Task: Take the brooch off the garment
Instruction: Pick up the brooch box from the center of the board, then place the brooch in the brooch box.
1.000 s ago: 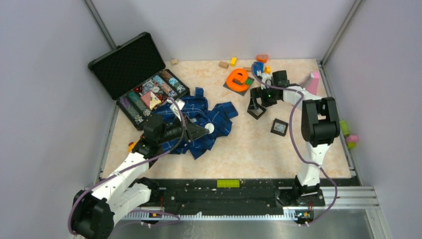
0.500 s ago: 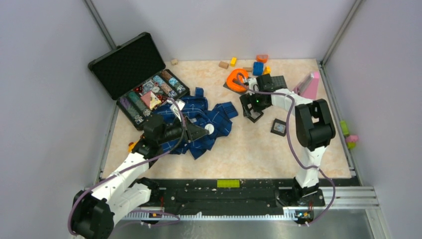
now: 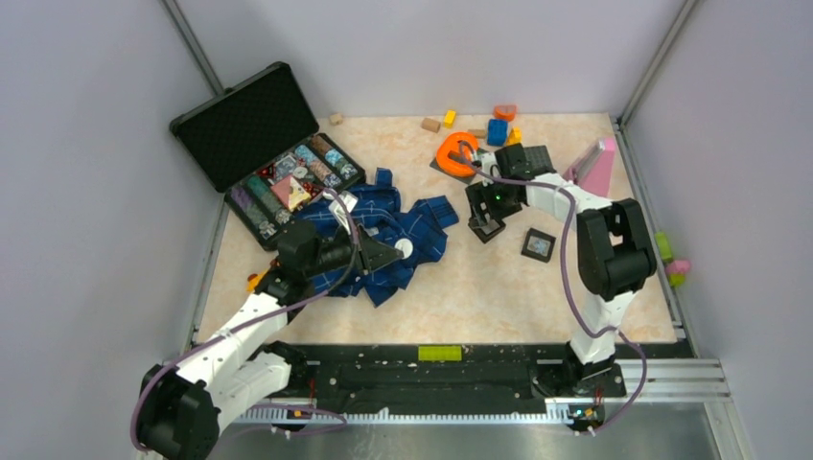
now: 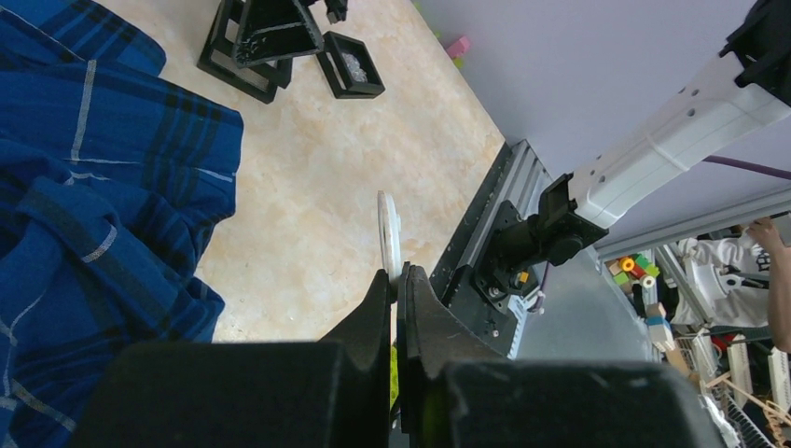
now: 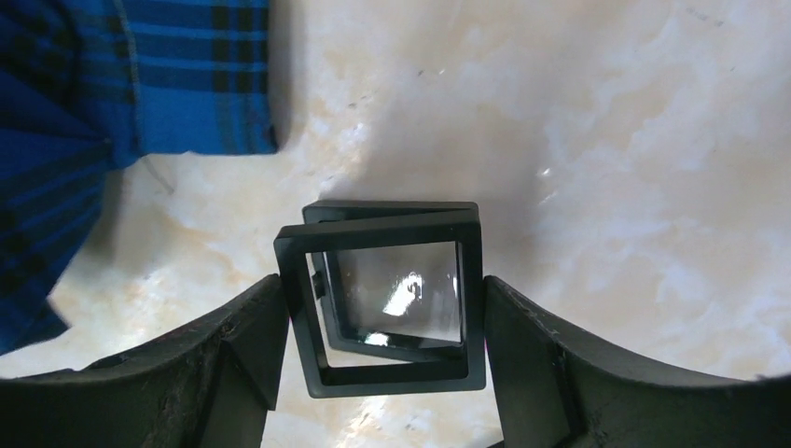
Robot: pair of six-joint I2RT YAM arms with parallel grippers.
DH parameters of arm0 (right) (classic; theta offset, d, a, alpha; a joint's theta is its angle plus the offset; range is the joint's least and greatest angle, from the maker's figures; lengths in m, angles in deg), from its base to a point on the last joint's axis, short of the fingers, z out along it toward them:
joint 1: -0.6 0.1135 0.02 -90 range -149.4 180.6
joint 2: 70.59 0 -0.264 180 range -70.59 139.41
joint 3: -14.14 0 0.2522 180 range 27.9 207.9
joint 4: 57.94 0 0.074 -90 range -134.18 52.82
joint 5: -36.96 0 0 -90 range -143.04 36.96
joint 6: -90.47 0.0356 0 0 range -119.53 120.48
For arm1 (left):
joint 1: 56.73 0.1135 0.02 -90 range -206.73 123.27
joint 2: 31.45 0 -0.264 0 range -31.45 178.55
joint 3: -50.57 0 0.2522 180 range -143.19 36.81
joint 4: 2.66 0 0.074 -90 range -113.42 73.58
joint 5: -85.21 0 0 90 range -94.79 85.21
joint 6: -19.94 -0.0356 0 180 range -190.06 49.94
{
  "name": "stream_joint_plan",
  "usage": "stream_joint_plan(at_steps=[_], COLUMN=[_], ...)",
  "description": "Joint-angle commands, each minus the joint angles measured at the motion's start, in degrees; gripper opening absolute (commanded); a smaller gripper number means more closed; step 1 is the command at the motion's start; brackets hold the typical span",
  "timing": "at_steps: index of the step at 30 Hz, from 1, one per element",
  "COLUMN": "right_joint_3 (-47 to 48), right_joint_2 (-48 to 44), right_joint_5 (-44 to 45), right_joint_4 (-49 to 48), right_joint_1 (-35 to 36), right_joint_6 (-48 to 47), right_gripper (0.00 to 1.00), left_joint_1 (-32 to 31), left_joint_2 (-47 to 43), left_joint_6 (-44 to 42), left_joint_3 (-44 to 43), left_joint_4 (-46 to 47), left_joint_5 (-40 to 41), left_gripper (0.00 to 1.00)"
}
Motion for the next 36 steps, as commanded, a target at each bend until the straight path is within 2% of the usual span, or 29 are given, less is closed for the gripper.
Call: stream_joint_plan(at_steps=[1, 7, 10, 15, 19, 21, 25, 30, 36], right_joint_3=[-1.66, -9.63, -14.6, -26.83, -31.46, -33.14, -38.7, -40.41, -43.36], right_joint_2=[-6.07, -12.68, -15.42, -22.14, -24.74, -25.32, -27.17, -28.21, -27.99], right_joint_5=[-5.77, -13.61, -18.11, -22.07, -23.35, -24.92, -28.93, -28.34, -30.29], right_joint_4=[-0.16, -5.28, -9.02, -23.23, -26.39, -27.83, -36.69, -38.68, -45.93], right_joint_1=[0.07, -0.59, -0.89, -2.32, -3.89, -5.46, -8.47, -8.65, -8.83], right_joint_6=[4.46, 14.55, 20.24, 31.19, 33.62, 34.87, 40.08, 41.52, 45.74], right_gripper=[0.66, 0.63, 0.61, 0.58, 0.58, 0.58, 0.57, 0.57, 0.57], left_joint_1=[-1.78, -10.76, -10.83, -10.69, -11.25, -12.43, -15.18, -15.82, -16.73], left_joint_2=[0.91, 6.79, 13.15, 23.92, 31.72, 34.85, 40.31, 48.34, 53.9], left_joint_6=[-2.94, -9.78, -2.8, 8.97, 18.3, 19.36, 18.57, 25.09, 25.16], left_joint_3=[-1.07, -5.85, -8.19, -9.96, -9.01, -10.75, -16.2, -18.38, -21.58], left_joint_4=[1.49, -0.17, 2.14, 9.51, 19.13, 20.45, 15.27, 19.23, 19.5], left_joint_5=[2.62, 11.49, 10.84, 6.56, 5.91, 6.66, 9.77, 9.14, 11.03], left_gripper=[0.0, 0.0, 0.0, 0.0, 0.0, 0.0, 0.0, 0.0, 0.0])
